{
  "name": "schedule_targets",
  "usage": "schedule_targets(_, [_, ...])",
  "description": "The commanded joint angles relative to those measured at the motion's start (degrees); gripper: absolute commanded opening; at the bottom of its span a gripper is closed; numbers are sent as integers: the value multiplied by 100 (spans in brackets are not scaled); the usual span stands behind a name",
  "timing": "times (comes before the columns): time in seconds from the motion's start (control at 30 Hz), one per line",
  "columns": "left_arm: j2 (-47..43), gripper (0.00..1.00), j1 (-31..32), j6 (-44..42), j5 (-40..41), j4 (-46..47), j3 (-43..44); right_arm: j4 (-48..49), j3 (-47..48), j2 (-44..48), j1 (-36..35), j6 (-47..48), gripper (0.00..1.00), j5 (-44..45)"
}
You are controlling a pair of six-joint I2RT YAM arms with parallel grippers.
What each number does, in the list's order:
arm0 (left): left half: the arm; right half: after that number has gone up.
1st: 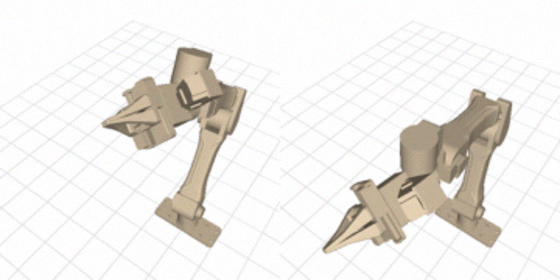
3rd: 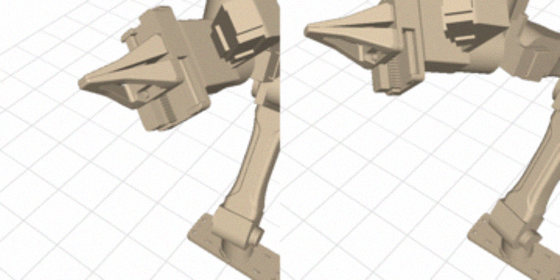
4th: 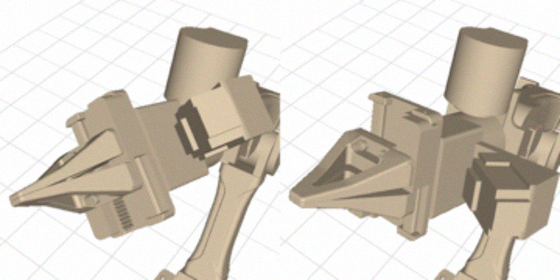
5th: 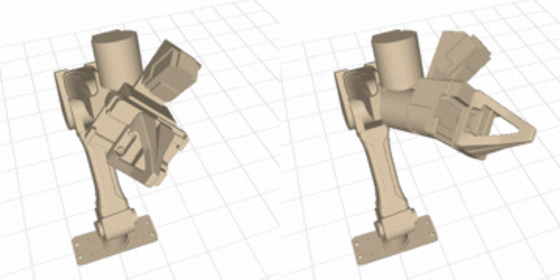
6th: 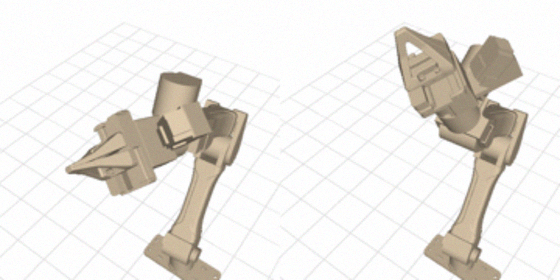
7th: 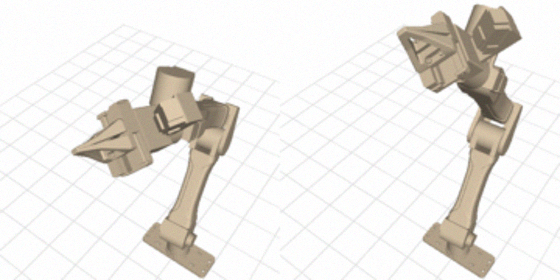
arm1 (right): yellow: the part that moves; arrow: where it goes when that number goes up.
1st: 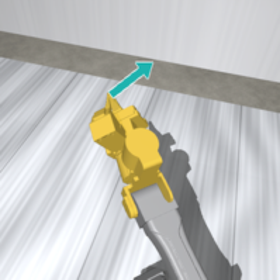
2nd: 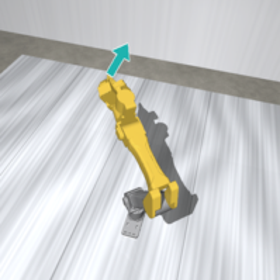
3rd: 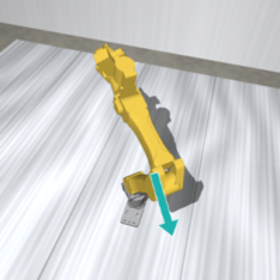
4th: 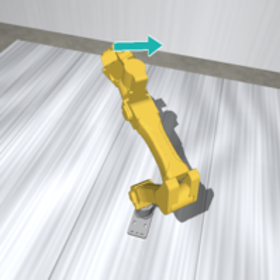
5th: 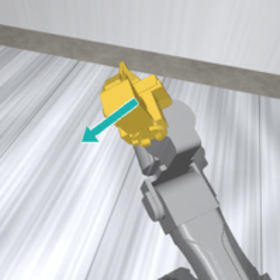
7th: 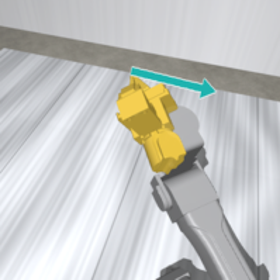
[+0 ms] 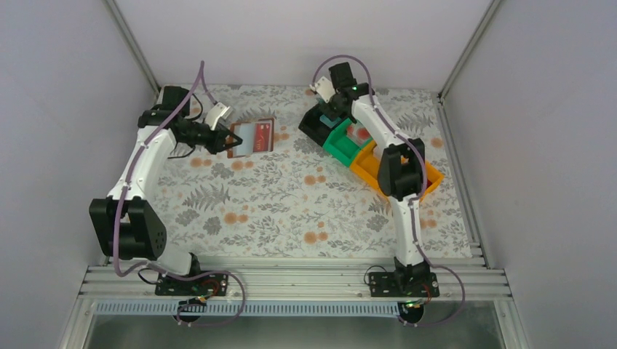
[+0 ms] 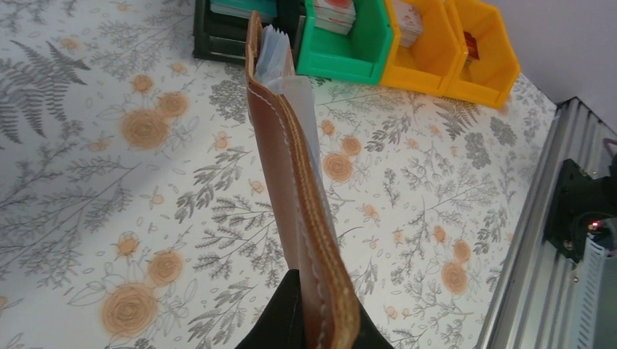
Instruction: Take the credit cards out of the card holder
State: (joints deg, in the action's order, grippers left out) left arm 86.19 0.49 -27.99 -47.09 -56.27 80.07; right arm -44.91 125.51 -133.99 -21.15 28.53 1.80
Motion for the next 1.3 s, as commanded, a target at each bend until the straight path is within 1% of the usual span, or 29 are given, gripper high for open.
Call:
schedule_targets(0.0, [174, 2, 40, -63, -550, 2, -119, 145, -33, 1062, -121, -282, 4, -515])
schedule_targets(0.13, [360, 2, 259, -14, -597, 10, -267, 239, -355, 1552, -255, -507, 4, -647])
schedule_targets(0.2, [472, 2, 460, -18, -931, 31, -452, 249, -533, 1802, -372, -663, 4, -700])
schedule_targets(0.27, [730, 2, 668, -30, -1235, 18, -688, 245, -663, 2001, -468, -852, 4, -810])
schedule_targets(0.37, [1351, 2, 841, -174, -1387, -158, -812, 272, -876, 2304, -606, -1073, 4, -1047])
schedule_targets(0.53, [2133, 2, 798, -234, -1209, 32, -860, 86, -1013, 2624, -849, -1414, 4, -1221])
schedule_targets(0.7, [2822, 3, 614, -81, -799, 373, -906, 62, -1212, 2914, -1106, -1529, 4, -1525])
schedule_targets(0.73, [2861, 7, 569, -62, -692, 416, -924, 55, -1240, 2973, -1143, -1545, 4, -1582])
schedule_targets(0.77, [2872, 17, 451, -19, -553, 508, -954, 40, -1288, 3014, -1176, -1545, 4, -1673])
schedule_targets(0.9, [2728, 63, 13, -18, 55, 739, -1011, 47, -1528, 3250, -1284, -1508, 4, -2154])
schedule_targets(0.93, [2655, 72, -93, -52, 188, 774, -1015, 58, -1601, 3311, -1306, -1490, 4, -2286])
schedule_targets(0.97, [2570, 79, -191, -143, 281, 768, -984, 54, -1671, 3366, -1335, -1476, 4, -2405])
schedule_targets(1.03, [2369, 88, -434, -503, 348, 615, -820, -49, -1757, 3413, -1429, -1390, 4, -2465])
schedule_targets(1.07, [2241, 89, -567, -690, 365, 532, -694, -151, -1779, 3419, -1491, -1340, 4, -2449])
schedule_targets(1.17, [1751, 89, -1005, -1429, 190, 155, -127, -382, -1835, 3459, -1699, -1158, 4, -2611])
schedule_targets(1.27, [1127, 88, -1034, -2694, -332, -656, 470, -353, -2003, 3581, -1898, -984, 4, -3039])
